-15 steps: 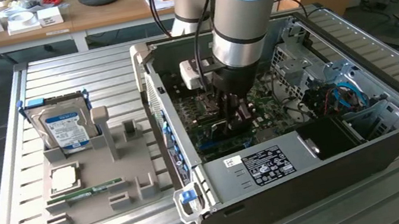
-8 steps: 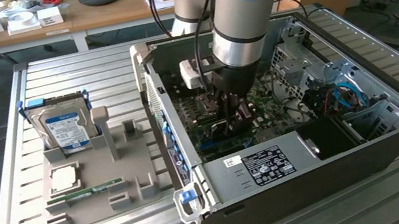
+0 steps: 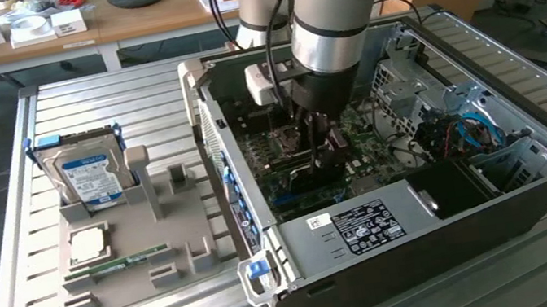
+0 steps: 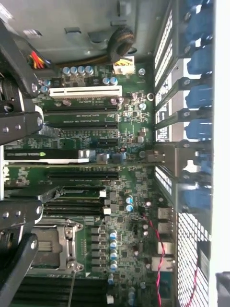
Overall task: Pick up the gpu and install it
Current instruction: 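Insert the gpu into the slot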
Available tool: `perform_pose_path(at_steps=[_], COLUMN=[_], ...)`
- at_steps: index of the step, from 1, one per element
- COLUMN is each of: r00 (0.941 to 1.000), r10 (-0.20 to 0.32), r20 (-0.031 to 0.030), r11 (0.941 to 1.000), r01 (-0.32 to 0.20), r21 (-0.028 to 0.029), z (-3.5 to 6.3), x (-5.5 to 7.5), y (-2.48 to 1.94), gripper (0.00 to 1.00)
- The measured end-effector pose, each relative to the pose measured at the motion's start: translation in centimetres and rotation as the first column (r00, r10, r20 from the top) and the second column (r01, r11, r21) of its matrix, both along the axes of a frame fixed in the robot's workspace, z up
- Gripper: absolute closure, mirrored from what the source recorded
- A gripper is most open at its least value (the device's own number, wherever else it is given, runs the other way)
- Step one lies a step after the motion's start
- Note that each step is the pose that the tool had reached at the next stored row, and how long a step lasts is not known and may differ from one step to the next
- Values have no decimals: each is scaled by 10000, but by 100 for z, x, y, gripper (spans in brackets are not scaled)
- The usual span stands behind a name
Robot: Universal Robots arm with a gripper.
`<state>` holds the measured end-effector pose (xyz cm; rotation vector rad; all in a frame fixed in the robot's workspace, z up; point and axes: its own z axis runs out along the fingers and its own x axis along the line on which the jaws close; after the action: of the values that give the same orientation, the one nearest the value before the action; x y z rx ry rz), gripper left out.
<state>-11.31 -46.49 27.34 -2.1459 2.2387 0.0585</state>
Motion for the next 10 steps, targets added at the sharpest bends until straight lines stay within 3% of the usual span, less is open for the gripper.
perform_pose_path(at_steps=[10], r00=[10000], r10=[0], r20=[1], r11=[10000], r01=[0], r21=[-1], z=[234], x=[0], y=[0], gripper=[49])
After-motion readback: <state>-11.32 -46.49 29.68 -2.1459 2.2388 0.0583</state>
